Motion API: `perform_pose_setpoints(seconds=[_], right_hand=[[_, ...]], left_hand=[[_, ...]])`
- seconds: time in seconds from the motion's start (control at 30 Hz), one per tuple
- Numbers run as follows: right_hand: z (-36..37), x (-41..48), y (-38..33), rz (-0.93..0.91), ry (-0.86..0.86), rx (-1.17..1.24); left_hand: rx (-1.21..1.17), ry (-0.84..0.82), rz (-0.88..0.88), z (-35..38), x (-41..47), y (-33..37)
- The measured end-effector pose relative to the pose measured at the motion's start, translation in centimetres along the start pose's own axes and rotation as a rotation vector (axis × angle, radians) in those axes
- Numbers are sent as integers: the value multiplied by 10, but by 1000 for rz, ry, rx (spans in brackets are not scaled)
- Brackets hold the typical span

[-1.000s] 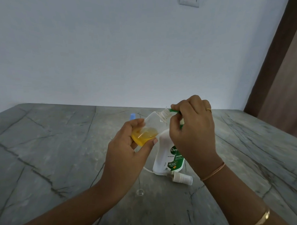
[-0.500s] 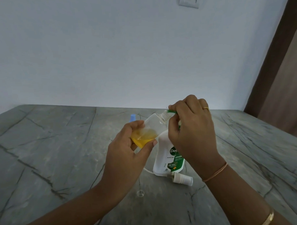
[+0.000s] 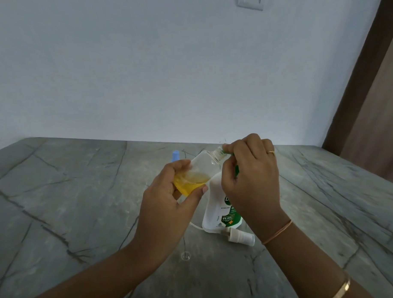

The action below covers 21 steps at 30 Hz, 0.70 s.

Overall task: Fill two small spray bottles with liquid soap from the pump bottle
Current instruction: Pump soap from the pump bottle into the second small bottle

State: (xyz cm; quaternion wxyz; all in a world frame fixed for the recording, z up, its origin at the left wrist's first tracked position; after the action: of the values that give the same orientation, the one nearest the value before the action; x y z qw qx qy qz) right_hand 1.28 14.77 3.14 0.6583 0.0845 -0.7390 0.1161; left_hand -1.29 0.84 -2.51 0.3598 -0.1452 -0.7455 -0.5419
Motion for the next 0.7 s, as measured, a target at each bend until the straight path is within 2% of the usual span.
perform_pose_setpoints(seconds=[0.47, 0.7], right_hand=[[-1, 0, 0, -2, 39, 21], [1, 0, 1, 19, -2, 17]], left_hand=[[-16, 11, 2, -1, 0, 2], [-5, 9, -6, -2, 0, 0]])
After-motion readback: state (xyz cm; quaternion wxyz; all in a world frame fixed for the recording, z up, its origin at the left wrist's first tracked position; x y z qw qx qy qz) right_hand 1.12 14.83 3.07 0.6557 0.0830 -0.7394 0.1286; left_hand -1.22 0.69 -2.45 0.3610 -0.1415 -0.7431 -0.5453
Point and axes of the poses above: each hand's wrist, its own x-axis towards the middle knuckle, its own z-axis out of the palm, y = z × x, the point moved 7 cm from there along x, towards the middle knuckle, and after that the axes turned 13 degrees about y, right-handed, at the moved point
